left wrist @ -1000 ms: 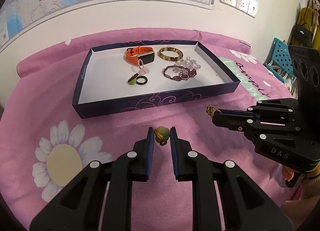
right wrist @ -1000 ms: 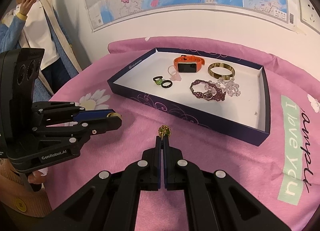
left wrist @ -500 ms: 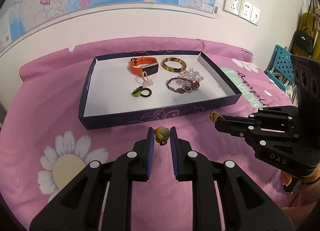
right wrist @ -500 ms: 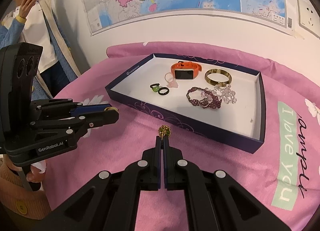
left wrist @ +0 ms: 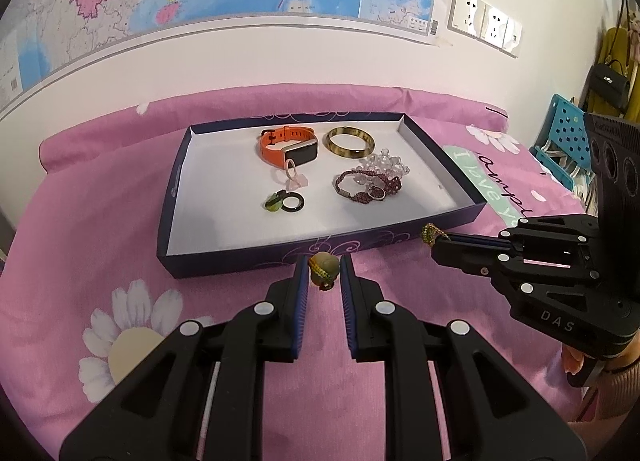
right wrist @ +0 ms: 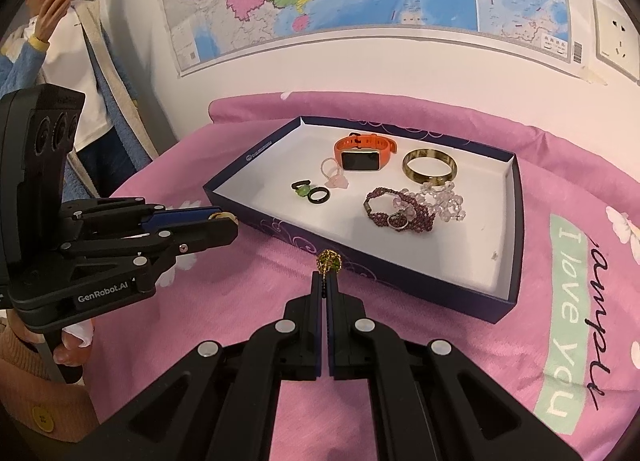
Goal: Organize jewelry
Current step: 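Carry the yellow-green bead with the left tool while the right tool carries the gold ring into the box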
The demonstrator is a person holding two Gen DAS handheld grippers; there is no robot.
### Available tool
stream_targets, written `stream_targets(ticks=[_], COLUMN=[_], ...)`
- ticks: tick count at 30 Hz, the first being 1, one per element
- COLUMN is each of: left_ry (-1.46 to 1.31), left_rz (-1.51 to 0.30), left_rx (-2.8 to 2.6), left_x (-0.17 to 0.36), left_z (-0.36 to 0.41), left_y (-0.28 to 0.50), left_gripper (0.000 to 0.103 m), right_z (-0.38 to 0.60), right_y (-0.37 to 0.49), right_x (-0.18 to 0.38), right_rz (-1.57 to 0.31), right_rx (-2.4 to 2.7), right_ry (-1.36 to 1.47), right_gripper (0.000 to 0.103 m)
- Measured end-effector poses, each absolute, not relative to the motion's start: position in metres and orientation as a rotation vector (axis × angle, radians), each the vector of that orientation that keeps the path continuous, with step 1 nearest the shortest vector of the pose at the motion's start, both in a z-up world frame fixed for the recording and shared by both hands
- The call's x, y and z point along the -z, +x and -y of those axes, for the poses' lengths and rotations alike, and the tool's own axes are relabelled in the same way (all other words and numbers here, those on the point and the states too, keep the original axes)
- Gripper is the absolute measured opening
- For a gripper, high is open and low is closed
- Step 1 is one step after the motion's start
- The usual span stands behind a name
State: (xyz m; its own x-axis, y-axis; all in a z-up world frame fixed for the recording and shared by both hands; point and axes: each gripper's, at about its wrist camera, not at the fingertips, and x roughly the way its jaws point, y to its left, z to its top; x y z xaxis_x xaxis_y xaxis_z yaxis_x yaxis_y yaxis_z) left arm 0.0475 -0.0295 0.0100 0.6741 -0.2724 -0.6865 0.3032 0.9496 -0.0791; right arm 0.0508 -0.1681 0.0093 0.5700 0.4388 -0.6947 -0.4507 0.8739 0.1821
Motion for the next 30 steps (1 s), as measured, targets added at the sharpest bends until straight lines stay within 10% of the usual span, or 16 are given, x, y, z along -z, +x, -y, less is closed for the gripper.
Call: stream_targets(ticks=[30], left_ry=[0.05], left_rz=[-0.742], left_rx=[0.294], left_x=[-0.018], left_z=[0.036], left_y=[0.083], left_gripper=[0.017], right_z=[0.178], right_y=[0.088], right_x=[-0.018], right_rz=[-0.785], right_rx=[-0.482], right_ry=[-0.019], right_gripper=[0.001])
